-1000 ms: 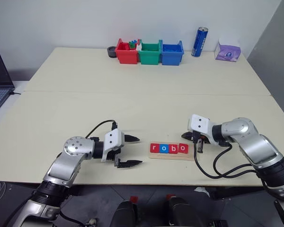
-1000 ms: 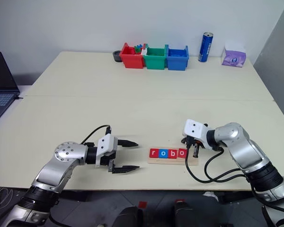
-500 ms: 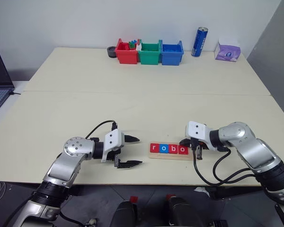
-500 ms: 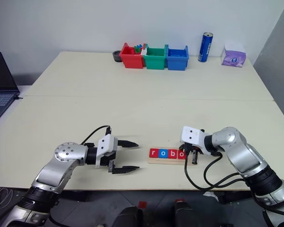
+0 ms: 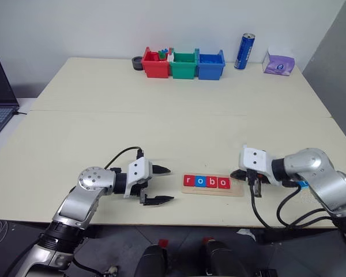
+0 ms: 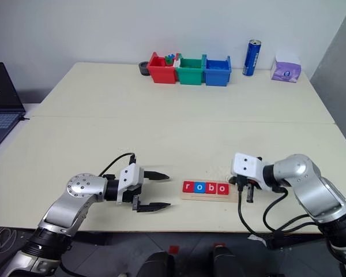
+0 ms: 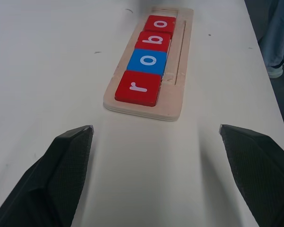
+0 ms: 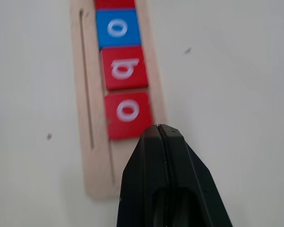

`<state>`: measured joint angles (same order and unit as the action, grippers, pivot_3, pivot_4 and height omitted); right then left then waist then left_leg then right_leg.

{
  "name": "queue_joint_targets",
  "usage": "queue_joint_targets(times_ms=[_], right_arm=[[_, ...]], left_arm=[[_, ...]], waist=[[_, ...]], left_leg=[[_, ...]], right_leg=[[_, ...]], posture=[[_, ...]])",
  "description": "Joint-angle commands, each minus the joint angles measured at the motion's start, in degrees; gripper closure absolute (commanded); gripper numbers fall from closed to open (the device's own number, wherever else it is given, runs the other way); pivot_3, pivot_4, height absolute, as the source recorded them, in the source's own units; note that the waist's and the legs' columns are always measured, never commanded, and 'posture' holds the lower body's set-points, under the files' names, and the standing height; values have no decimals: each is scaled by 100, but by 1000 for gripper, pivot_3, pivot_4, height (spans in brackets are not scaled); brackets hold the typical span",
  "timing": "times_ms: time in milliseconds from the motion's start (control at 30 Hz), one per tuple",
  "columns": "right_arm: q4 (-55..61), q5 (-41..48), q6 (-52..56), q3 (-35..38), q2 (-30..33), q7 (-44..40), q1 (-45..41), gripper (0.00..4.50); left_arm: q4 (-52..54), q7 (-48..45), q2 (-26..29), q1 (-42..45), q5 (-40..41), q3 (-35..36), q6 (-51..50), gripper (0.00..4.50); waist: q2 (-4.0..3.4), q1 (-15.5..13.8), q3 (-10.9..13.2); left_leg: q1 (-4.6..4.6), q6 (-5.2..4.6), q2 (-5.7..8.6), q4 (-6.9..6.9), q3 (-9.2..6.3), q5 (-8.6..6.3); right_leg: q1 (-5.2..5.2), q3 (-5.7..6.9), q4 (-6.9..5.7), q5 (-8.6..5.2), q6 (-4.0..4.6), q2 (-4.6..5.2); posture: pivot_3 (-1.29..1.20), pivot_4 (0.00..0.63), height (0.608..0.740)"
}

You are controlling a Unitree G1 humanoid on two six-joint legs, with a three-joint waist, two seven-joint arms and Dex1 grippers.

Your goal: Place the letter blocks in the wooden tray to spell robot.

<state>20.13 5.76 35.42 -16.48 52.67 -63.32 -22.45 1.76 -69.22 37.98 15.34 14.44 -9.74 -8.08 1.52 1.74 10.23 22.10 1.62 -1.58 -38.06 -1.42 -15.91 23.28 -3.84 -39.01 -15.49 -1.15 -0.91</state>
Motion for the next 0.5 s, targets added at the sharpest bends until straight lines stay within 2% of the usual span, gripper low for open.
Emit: queue_joint_targets(times_ms=[33, 500], right_arm=[[172, -65, -103, 72, 145, -15, 60, 4481], [-31, -326, -320, -351, -161, 43, 47, 4481]], left_arm=[[154, 28, 33, 49, 42, 62, -10, 0], [45, 32, 31, -24, 1, 78, 127, 0]], waist=[[0, 4, 0], [0, 8, 0]], left_leg=[[-1, 0, 0, 0, 0, 0], [-2, 0, -1, 0, 0, 0]], right_leg=[[0, 0, -1, 0, -1, 0], [0, -2, -1, 0, -1, -1]], posture=[[0, 150, 740], [0, 150, 740]])
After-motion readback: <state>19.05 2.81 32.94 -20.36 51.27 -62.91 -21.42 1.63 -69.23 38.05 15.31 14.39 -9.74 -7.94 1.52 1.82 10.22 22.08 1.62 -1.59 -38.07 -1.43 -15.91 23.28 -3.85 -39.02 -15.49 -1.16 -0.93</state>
